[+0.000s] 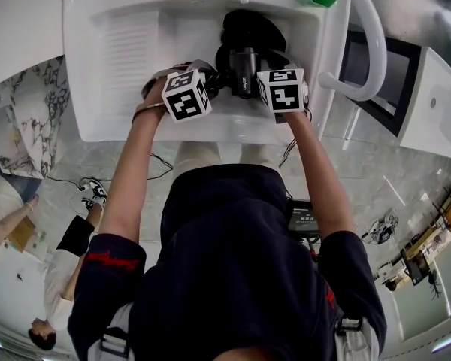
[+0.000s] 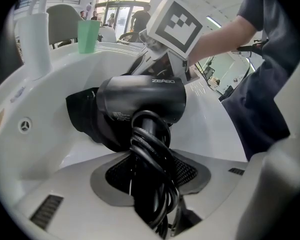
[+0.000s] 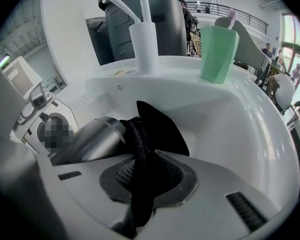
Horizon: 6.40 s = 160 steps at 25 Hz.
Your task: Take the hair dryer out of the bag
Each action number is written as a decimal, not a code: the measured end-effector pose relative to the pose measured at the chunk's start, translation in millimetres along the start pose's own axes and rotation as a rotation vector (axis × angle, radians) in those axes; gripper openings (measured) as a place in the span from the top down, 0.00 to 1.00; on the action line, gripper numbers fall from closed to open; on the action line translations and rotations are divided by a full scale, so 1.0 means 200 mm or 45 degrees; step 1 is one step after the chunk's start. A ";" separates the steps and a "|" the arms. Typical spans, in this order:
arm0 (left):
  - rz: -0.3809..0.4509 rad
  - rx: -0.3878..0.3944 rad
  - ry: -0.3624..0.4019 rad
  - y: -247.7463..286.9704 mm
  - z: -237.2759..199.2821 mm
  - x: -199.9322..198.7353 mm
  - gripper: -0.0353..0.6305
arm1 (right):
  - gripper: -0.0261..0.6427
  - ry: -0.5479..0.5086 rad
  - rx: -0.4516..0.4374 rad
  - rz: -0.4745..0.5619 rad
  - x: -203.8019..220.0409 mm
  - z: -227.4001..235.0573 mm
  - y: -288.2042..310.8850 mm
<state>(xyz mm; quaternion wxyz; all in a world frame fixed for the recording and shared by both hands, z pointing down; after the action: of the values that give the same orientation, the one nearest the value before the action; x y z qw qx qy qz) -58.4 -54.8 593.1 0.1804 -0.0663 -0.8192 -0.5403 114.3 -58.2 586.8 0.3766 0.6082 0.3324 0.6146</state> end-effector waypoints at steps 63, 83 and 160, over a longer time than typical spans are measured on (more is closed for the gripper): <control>0.311 -0.718 -1.208 -0.73 -0.12 0.67 0.64 | 0.78 -0.229 -0.294 0.074 -0.27 -0.46 -0.13; 0.192 -0.689 -1.423 -0.65 -0.21 0.81 0.64 | 0.78 -0.228 -0.275 0.023 -0.25 -0.46 -0.09; 0.286 -0.965 -1.228 -0.76 -0.09 0.55 0.46 | 0.75 -0.259 -0.258 0.111 -0.20 -0.35 -0.14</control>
<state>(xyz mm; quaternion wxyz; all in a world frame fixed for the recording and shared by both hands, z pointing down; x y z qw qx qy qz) -203.4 -142.8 508.5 -0.1902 -0.4480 -0.5477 -0.6805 45.3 -75.3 539.2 0.4409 0.6401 0.2020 0.5958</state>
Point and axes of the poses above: the fingertips, and each gripper's own axes: y forward along the fingers, z to its right, x out of its underside, the point moved 6 cm from there along -y, backward along the fingers, and after that the axes turned 4 degrees about x, right-handed, at the moved point
